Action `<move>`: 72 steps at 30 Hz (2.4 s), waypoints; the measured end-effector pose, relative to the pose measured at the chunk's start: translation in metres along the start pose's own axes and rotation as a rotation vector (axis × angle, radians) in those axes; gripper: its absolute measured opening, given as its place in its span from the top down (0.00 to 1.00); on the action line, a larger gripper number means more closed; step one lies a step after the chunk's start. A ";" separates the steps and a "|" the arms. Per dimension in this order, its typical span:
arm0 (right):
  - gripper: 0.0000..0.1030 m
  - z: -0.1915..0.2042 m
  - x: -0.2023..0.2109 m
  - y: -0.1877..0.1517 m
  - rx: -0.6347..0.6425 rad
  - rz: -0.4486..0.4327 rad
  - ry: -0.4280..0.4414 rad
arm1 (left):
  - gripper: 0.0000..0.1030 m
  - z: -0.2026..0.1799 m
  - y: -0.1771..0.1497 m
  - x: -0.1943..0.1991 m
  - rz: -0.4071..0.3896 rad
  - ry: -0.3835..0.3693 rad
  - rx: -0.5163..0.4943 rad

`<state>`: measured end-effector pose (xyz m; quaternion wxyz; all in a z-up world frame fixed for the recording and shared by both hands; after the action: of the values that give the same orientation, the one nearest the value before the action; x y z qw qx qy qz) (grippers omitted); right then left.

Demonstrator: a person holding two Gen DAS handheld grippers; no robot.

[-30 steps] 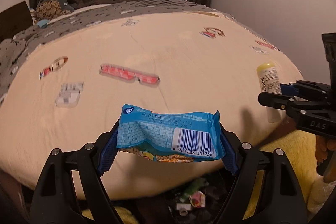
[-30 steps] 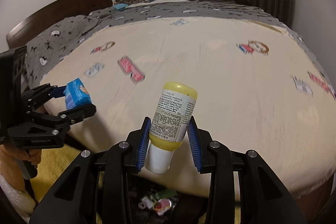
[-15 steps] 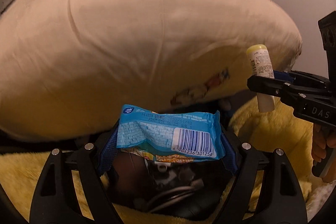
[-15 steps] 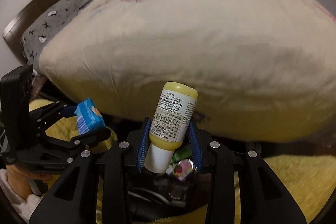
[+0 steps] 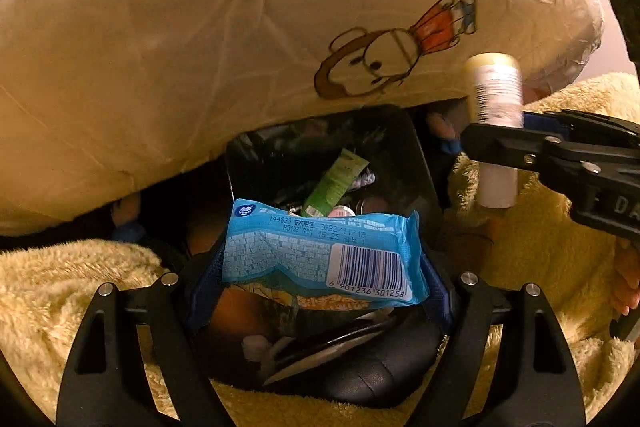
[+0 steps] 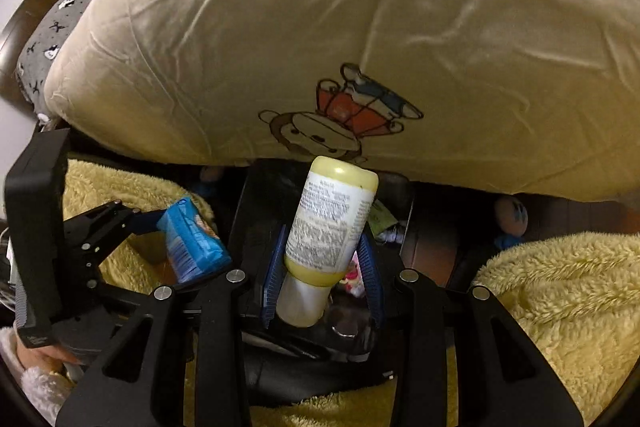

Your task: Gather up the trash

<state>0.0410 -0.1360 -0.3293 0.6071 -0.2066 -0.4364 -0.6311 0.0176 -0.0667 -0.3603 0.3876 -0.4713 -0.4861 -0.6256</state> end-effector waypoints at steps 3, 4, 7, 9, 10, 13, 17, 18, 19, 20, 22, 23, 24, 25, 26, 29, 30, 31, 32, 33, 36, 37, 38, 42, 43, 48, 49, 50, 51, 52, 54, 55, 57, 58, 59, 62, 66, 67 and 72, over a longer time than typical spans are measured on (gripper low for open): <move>0.66 0.000 0.001 0.002 0.006 0.012 -0.006 | 0.24 0.001 -0.002 -0.002 0.012 -0.014 0.011; 0.66 0.001 -0.001 0.002 0.010 0.014 -0.008 | 0.24 0.002 -0.002 -0.002 0.013 -0.020 0.013; 0.66 0.005 -0.003 0.002 0.015 0.023 -0.004 | 0.16 0.000 -0.001 -0.003 0.021 -0.036 0.003; 0.65 0.005 -0.001 0.006 0.019 0.023 -0.013 | 0.11 -0.001 -0.001 -0.004 0.025 -0.035 -0.005; 0.63 0.003 -0.002 0.005 0.015 0.022 -0.017 | 0.08 -0.001 -0.001 -0.004 0.024 -0.030 -0.007; 0.41 0.003 0.004 0.009 0.001 -0.003 -0.019 | 0.08 -0.001 0.000 -0.002 0.018 -0.015 -0.005; 0.30 0.006 0.017 0.016 -0.005 -0.036 -0.024 | 0.08 0.002 0.004 0.008 0.006 -0.006 0.002; 0.25 0.006 0.023 0.019 -0.004 -0.051 -0.029 | 0.08 0.004 0.006 0.012 0.000 -0.004 0.003; 0.22 0.006 0.027 0.021 0.000 -0.066 -0.034 | 0.08 0.005 0.008 0.016 -0.007 -0.001 0.004; 0.15 0.007 0.033 0.024 0.005 -0.082 -0.042 | 0.08 0.008 0.010 0.023 -0.020 0.003 0.007; 0.09 0.014 0.051 0.032 0.024 -0.132 -0.064 | 0.08 0.012 0.015 0.040 -0.057 0.019 0.013; 0.06 0.019 0.061 0.036 0.034 -0.163 -0.076 | 0.08 0.016 0.019 0.051 -0.084 0.032 0.017; 0.06 0.022 0.070 0.039 0.044 -0.190 -0.082 | 0.08 0.020 0.022 0.061 -0.109 0.045 0.022; 0.06 0.027 0.080 0.042 0.056 -0.220 -0.087 | 0.08 0.025 0.027 0.074 -0.144 0.062 0.031; 0.05 0.035 0.095 0.047 0.075 -0.266 -0.096 | 0.08 0.030 0.032 0.090 -0.183 0.081 0.042; 0.04 0.049 0.129 0.057 0.123 -0.380 -0.113 | 0.08 0.045 0.049 0.135 -0.309 0.119 0.076; 0.04 0.056 0.146 0.062 0.148 -0.439 -0.133 | 0.08 0.050 0.054 0.148 -0.347 0.134 0.092; 0.04 0.061 0.157 0.064 0.162 -0.483 -0.143 | 0.08 0.057 0.061 0.169 -0.409 0.157 0.122; 0.04 0.067 0.169 0.067 0.176 -0.527 -0.148 | 0.08 0.061 0.064 0.181 -0.442 0.167 0.139; 0.04 0.072 0.182 0.070 0.191 -0.564 -0.161 | 0.08 0.065 0.067 0.194 -0.477 0.175 0.156; 0.04 0.081 0.208 0.078 0.220 -0.614 -0.215 | 0.08 0.075 0.076 0.231 -0.568 0.192 0.204; 0.04 0.085 0.216 0.079 0.233 -0.635 -0.232 | 0.08 0.078 0.078 0.241 -0.589 0.204 0.213; 0.04 0.087 0.223 0.081 0.240 -0.650 -0.244 | 0.08 0.080 0.080 0.250 -0.608 0.220 0.219; 0.04 0.097 0.252 0.081 0.255 -0.720 -0.305 | 0.08 0.090 0.084 0.281 -0.671 0.273 0.250; 0.04 0.100 0.255 0.080 0.257 -0.734 -0.317 | 0.08 0.091 0.084 0.289 -0.688 0.274 0.259; 0.03 0.107 0.273 0.073 0.261 -0.793 -0.347 | 0.08 0.097 0.078 0.313 -0.758 0.282 0.295; 0.03 0.108 0.275 0.072 0.261 -0.796 -0.347 | 0.08 0.098 0.078 0.316 -0.765 0.287 0.301; 0.03 0.109 0.276 0.072 0.260 -0.798 -0.348 | 0.08 0.098 0.077 0.317 -0.769 0.289 0.308; 0.03 0.110 0.278 0.072 0.260 -0.798 -0.350 | 0.08 0.099 0.077 0.318 -0.770 0.287 0.313; 0.03 0.110 0.278 0.071 0.262 -0.798 -0.355 | 0.08 0.099 0.076 0.318 -0.770 0.284 0.316; 0.03 0.110 0.277 0.070 0.257 -0.794 -0.362 | 0.08 0.100 0.075 0.318 -0.766 0.281 0.321; 0.03 0.109 0.276 0.071 0.249 -0.793 -0.360 | 0.08 0.101 0.074 0.318 -0.765 0.281 0.322; 0.03 0.107 0.275 0.072 0.231 -0.786 -0.354 | 0.08 0.105 0.074 0.317 -0.758 0.283 0.332; 0.03 0.107 0.274 0.072 0.228 -0.782 -0.354 | 0.08 0.106 0.074 0.316 -0.753 0.284 0.338; 0.03 0.106 0.273 0.072 0.231 -0.777 -0.359 | 0.08 0.107 0.074 0.315 -0.748 0.284 0.342; 0.03 0.108 0.271 0.072 0.239 -0.770 -0.371 | 0.08 0.110 0.073 0.313 -0.743 0.283 0.348; 0.03 0.109 0.271 0.071 0.240 -0.771 -0.373 | 0.08 0.108 0.071 0.313 -0.744 0.281 0.347; 0.03 0.109 0.271 0.071 0.240 -0.771 -0.373 | 0.08 0.108 0.071 0.314 -0.745 0.280 0.346; 0.03 0.109 0.271 0.071 0.240 -0.776 -0.380 | 0.08 0.107 0.071 0.314 -0.749 0.279 0.343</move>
<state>0.0308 -0.1990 -0.0353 0.2542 -0.0681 -0.6554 -0.7079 0.0273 0.0131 -0.0304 0.2687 -0.1021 -0.6635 -0.6908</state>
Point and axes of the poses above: each gripper's, at about its wrist camera, not at the fingertips, and x roughly against the way its jaws point, z to its left, y to its top, the point moved 8 cm from there along -x, roughly the way its jaws point, and after that the axes turned 15 degrees about y, right-handed, at the moved point
